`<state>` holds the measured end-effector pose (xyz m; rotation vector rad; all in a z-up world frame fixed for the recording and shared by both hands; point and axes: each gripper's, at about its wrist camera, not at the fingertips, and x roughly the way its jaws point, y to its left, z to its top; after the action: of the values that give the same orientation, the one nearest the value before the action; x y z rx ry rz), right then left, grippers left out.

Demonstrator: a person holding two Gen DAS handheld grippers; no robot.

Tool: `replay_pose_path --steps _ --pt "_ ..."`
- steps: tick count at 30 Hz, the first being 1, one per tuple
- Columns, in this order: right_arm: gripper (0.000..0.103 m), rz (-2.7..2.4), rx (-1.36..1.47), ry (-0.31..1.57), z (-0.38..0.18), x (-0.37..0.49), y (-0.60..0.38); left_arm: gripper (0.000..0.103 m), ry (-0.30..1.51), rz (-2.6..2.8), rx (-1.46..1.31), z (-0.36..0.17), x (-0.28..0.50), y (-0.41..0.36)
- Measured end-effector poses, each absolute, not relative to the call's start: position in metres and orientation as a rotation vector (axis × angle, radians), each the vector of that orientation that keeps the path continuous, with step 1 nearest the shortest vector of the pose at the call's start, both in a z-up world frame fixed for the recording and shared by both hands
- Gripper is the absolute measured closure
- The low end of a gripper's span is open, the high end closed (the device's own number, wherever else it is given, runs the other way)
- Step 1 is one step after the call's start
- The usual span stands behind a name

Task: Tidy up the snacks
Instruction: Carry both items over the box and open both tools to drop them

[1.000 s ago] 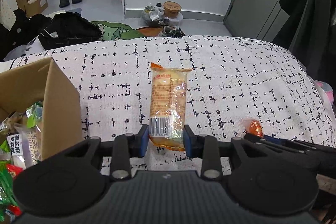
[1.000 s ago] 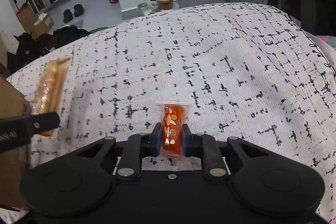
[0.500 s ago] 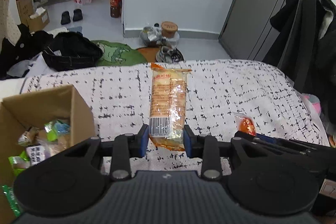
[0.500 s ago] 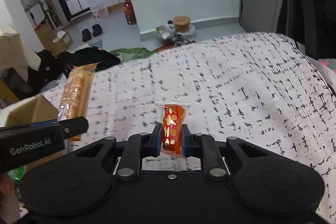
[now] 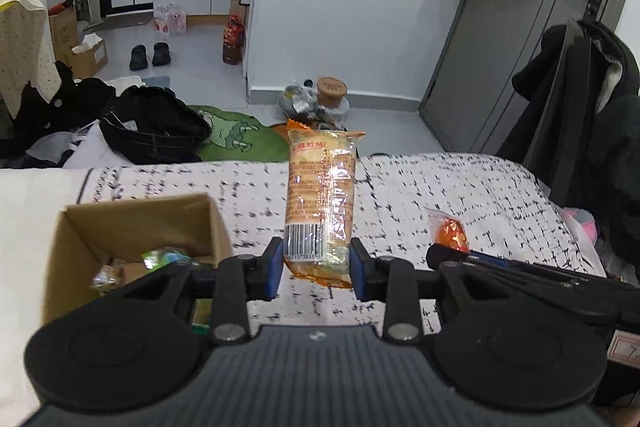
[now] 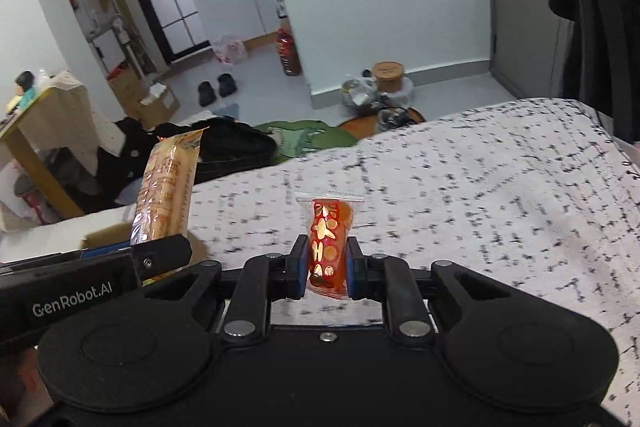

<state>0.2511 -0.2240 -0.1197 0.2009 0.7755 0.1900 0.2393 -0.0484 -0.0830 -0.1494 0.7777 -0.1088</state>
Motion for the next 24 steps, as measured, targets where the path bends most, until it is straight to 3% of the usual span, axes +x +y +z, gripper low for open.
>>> replay_pose_path --steps 14,24 --pt "0.085 0.33 0.2 0.763 -0.105 0.238 -0.165 0.07 0.774 0.019 -0.204 -0.079 0.226 0.031" --pt "0.085 0.379 0.196 0.785 -0.111 0.23 -0.135 0.07 0.853 0.072 -0.227 -0.104 0.227 0.07"
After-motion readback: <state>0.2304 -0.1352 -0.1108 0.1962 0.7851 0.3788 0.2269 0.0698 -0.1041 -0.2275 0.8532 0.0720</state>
